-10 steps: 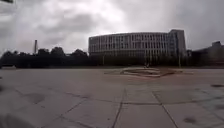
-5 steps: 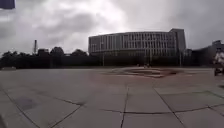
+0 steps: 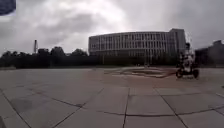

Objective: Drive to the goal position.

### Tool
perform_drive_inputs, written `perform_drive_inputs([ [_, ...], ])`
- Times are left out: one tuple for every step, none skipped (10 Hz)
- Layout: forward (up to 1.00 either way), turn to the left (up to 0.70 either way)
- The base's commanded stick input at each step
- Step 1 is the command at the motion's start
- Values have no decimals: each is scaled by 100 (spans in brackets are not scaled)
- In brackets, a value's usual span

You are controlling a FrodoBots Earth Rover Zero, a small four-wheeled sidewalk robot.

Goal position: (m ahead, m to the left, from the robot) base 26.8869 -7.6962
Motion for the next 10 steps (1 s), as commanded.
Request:
perform_drive_inputs([
  [5,0],
  [5,0],
  [33,0],
  [69,0],
  [70,0],
  [70,0],
  [70,0],
  [70,0],
  [70,0],
  [70,0],
])
